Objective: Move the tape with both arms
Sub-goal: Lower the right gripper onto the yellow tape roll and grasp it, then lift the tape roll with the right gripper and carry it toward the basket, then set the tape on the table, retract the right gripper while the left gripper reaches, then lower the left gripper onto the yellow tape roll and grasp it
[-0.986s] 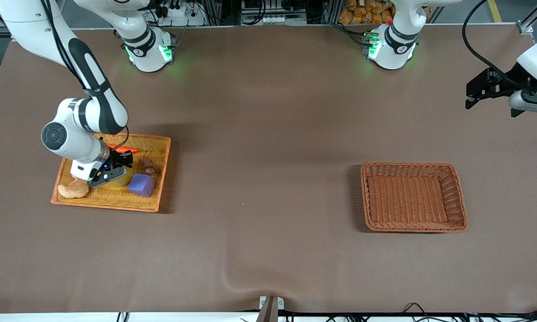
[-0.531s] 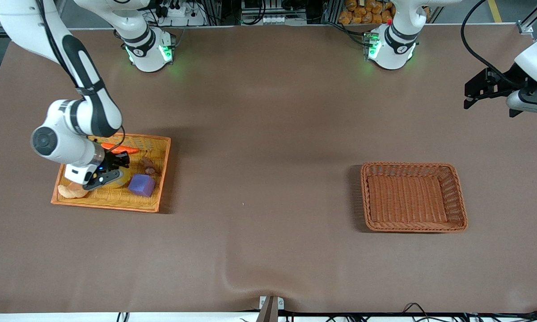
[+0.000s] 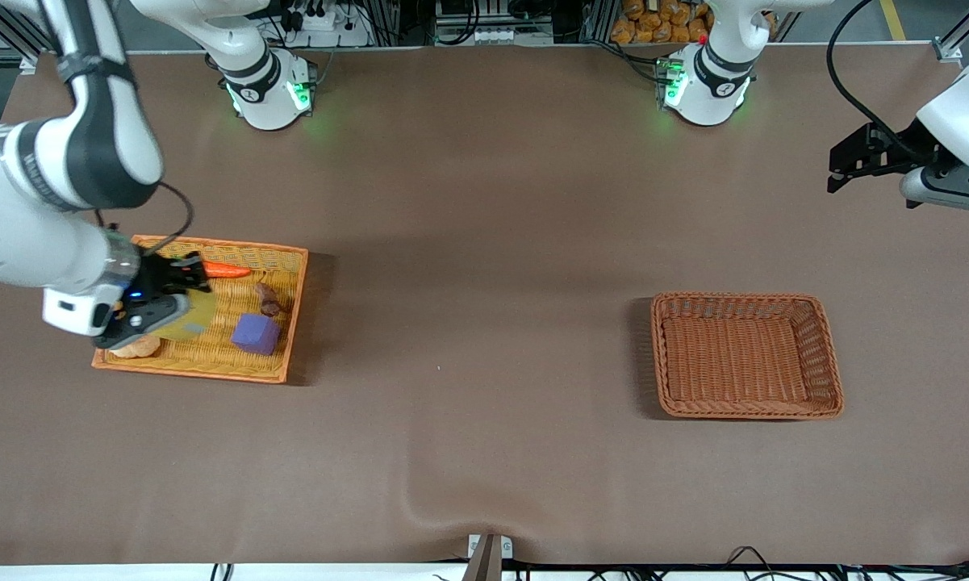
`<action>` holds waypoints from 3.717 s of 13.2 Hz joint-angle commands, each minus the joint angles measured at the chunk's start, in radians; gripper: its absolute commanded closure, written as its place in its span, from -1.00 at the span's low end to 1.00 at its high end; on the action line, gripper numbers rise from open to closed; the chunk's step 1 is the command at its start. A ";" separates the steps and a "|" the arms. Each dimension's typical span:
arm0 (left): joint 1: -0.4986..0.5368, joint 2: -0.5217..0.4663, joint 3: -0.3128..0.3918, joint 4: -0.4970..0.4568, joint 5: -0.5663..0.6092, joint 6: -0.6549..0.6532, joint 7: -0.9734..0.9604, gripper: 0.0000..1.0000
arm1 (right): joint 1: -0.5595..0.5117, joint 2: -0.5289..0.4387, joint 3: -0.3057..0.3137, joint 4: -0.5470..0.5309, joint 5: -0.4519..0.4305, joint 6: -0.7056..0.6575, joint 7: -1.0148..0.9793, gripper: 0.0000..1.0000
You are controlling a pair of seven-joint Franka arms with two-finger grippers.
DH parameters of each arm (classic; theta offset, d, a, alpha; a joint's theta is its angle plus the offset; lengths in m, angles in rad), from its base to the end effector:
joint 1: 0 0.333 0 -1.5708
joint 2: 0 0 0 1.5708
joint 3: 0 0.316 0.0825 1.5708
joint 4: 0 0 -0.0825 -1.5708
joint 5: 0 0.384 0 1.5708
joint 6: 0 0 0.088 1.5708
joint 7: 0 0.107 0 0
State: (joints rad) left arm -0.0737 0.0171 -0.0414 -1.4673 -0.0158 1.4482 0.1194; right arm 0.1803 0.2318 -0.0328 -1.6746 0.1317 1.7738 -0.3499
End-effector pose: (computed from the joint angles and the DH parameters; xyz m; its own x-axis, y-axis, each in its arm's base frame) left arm 0.5436 -0.0645 0.6528 0.9716 -0.2342 -0.0339 -0.2336 -0.9721 0.0206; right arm 0.6074 0.1033 0.4560 0.8886 0.4506 -0.0855 0.4349 -0.8870 -0.1553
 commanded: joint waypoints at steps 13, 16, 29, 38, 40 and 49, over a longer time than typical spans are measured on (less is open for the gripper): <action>0.005 0.007 0.005 0.005 -0.023 -0.015 0.014 -1.00 | 0.645 0.688 -0.016 0.546 0.012 0.303 0.912 1.00; 0.005 0.017 0.005 0.005 -0.024 -0.014 0.010 -1.00 | 0.645 0.718 -0.015 0.541 -0.018 0.312 0.913 0.50; 0.031 0.109 0.046 0.010 -0.079 -0.003 0.017 -1.00 | 0.441 0.215 -0.105 0.278 -0.020 0.102 0.839 -1.00; 0.011 0.277 0.020 0.038 -0.210 0.278 -0.173 -1.00 | 0.026 -0.089 -0.110 0.169 -0.096 -0.131 0.299 -1.00; -0.061 0.296 0.009 0.032 -0.181 0.290 -0.271 -1.00 | 0.005 -0.150 -0.111 0.135 -0.093 -0.172 0.298 -1.00; -0.353 0.521 0.015 0.039 -0.181 0.354 -0.507 -1.00 | -0.096 -0.301 -0.124 0.021 -0.110 -0.206 0.255 -1.00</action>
State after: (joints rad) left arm -0.3864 0.4810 -0.0369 -1.4626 -0.2188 1.7979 -0.3299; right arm 0.0953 -0.0102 -0.1706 -1.5840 0.0352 1.5389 -0.0874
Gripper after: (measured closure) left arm 0.000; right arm 0.000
